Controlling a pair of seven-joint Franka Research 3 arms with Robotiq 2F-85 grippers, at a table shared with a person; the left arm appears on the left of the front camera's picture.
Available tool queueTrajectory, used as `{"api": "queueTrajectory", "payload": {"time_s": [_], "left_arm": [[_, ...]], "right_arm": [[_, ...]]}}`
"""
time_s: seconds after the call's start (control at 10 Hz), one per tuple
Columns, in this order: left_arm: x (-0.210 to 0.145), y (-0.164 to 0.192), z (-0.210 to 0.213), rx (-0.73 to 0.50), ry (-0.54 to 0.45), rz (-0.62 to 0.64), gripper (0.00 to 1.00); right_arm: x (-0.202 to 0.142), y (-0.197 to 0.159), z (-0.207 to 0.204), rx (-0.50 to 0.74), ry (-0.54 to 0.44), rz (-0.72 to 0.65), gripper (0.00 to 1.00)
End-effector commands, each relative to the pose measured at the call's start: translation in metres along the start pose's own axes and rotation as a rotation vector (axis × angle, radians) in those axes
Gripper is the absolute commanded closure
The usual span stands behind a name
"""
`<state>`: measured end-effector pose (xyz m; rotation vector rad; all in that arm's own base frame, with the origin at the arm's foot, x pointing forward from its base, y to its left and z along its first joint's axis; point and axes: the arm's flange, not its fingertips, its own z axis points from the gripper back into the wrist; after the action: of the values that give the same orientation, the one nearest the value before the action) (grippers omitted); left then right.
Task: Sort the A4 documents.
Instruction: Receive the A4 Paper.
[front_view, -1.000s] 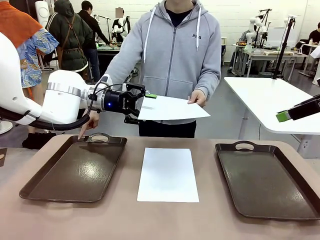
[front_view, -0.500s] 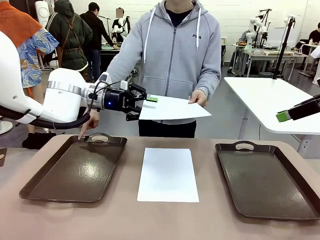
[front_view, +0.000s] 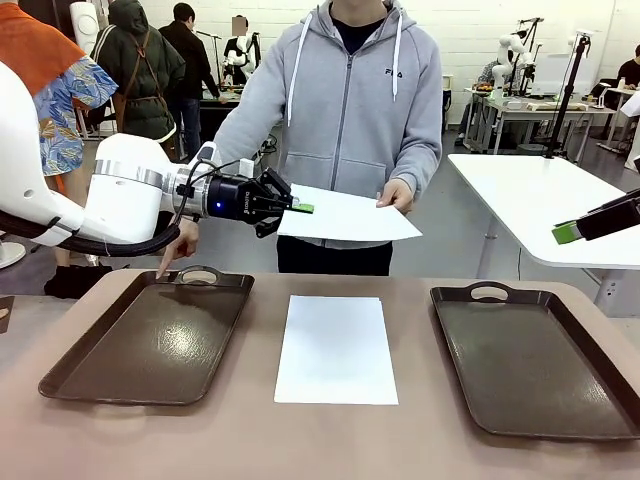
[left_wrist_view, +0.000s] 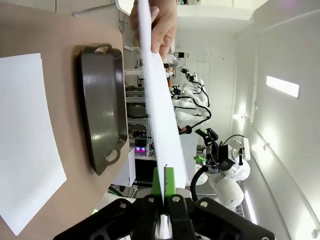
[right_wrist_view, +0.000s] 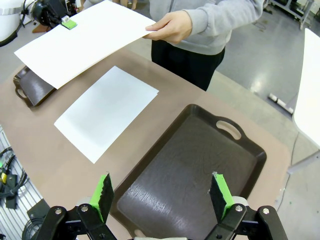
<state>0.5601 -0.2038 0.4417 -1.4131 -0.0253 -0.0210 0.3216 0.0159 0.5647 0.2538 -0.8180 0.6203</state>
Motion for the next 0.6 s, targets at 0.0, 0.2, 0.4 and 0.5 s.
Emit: {"api": "queueTrajectory", "payload": {"time_s": [0.0,0.2,0.4,0.5], "left_arm": [[-0.003,-0.002,-0.003,0.022,-0.017,-0.020,1.00],[-0.004,-0.001,-0.003,0.033,-0.018,-0.020,1.00],[-0.014,-0.012,0.002,0.057,0.038,-0.047,1.00],[0.000,-0.001,0.000,0.010,-0.004,-0.009,1.00]], "right_arm": [[0.000,0.000,-0.002,0.007,-0.002,-0.003,0.00],[0.000,0.000,-0.002,0.007,-0.002,-0.003,0.00],[0.000,0.000,-0.002,0.007,-0.002,-0.003,0.00],[0.000,0.000,-0.002,0.007,-0.002,-0.003,0.00]]}}
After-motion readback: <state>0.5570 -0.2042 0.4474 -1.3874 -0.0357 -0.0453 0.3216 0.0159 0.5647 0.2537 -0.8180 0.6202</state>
